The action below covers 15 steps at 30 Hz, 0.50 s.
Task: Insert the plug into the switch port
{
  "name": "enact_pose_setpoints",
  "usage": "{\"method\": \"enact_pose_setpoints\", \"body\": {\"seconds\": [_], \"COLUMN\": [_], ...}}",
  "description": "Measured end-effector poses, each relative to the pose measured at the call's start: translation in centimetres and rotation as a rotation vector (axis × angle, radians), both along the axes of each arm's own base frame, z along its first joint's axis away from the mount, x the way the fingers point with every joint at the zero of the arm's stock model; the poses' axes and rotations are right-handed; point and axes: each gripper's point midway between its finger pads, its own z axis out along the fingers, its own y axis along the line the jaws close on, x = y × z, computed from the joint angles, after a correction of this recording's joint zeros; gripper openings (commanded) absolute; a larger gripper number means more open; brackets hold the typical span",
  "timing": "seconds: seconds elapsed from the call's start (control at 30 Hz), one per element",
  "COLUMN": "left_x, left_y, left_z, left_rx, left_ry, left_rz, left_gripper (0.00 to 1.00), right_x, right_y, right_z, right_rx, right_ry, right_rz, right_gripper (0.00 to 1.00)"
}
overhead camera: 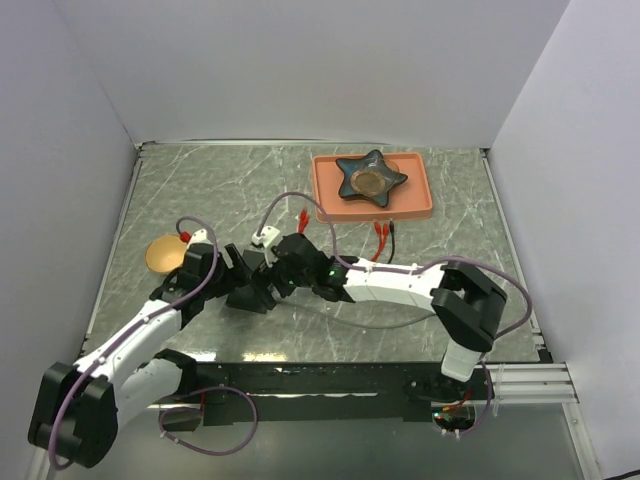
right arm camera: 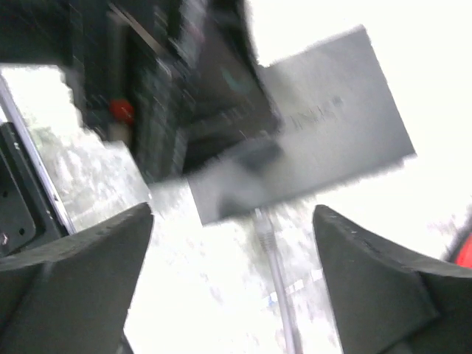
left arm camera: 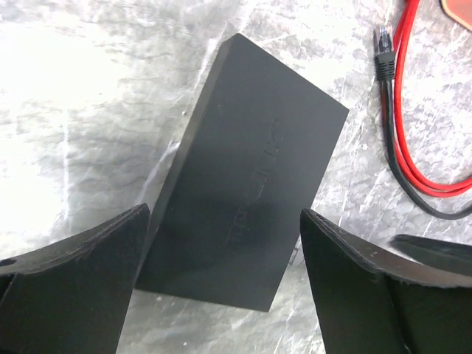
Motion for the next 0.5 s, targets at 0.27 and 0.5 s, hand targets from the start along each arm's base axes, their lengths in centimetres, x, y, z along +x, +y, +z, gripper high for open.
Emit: {"method": "enact_pose_setpoints", "body": {"seconds": [0.27,0.5], "left_x": [-0.5,-0.7], "left_y": [0.5,-0.1], "left_z": [2.8,6.1], "left_rx": [-0.025,-0.095], "left_ry": [-0.079,-0.174], "left_rz": [0.013,0.001], "left_gripper": [0.89,0.89], "right_x": [2.1,7.5], "right_y": [-2.4,-6.8], "right_z": [3.4,4.1], "right_rx": [0.020,0.048], "right_ry": [-0.060,0.007], "right_rz": [-0.121,-0.330], "right_gripper": [0.99,0.99]}}
